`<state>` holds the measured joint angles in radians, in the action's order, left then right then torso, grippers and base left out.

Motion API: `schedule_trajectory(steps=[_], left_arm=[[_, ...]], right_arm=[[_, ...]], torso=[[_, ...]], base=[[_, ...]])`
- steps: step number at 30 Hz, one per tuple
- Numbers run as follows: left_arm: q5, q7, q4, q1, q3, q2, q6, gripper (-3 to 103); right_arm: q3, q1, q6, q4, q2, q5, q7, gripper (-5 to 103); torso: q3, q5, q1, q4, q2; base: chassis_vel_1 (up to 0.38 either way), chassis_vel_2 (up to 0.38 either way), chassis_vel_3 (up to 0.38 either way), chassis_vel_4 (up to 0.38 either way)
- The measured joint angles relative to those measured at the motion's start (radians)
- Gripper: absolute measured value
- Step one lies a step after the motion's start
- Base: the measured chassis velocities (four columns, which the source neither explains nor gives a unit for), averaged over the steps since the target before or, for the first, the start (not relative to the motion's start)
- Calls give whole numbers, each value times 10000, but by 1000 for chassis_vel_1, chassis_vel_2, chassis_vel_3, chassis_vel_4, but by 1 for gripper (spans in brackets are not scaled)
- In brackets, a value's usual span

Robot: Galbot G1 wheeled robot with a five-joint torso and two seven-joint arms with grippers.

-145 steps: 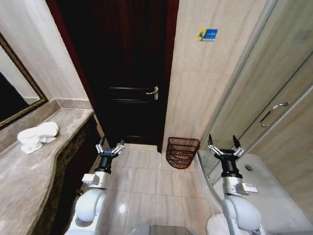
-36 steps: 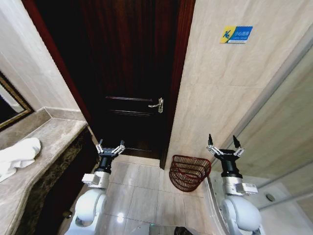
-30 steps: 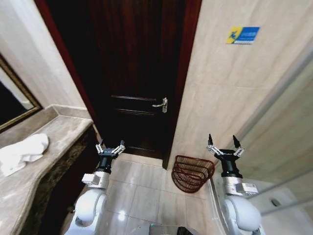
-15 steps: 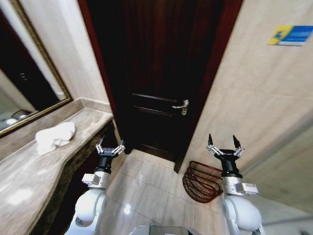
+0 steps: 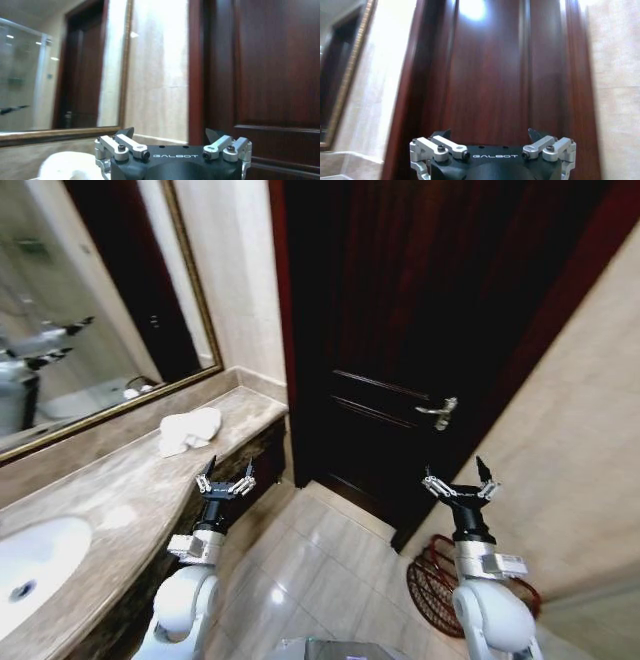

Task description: Discard the used towel into the hamper.

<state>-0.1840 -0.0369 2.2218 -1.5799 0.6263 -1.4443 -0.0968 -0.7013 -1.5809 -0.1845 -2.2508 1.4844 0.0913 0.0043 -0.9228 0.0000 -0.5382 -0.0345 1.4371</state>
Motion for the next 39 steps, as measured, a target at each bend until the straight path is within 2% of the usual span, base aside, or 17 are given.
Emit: schedule_trajectory(steps=[21,39], left_arm=[[0,1,0,-1,1,0,0,97],[0,0,0,-1,0,0,0,97]], right_arm=[[0,1,0,0,0,0,0,100],[0,0,0,0,0,0,0,100]], torso=[[0,0,0,-3,0],[0,0,1,0,0]], base=[[106,111,112,112],[-20,21,23,-25]])
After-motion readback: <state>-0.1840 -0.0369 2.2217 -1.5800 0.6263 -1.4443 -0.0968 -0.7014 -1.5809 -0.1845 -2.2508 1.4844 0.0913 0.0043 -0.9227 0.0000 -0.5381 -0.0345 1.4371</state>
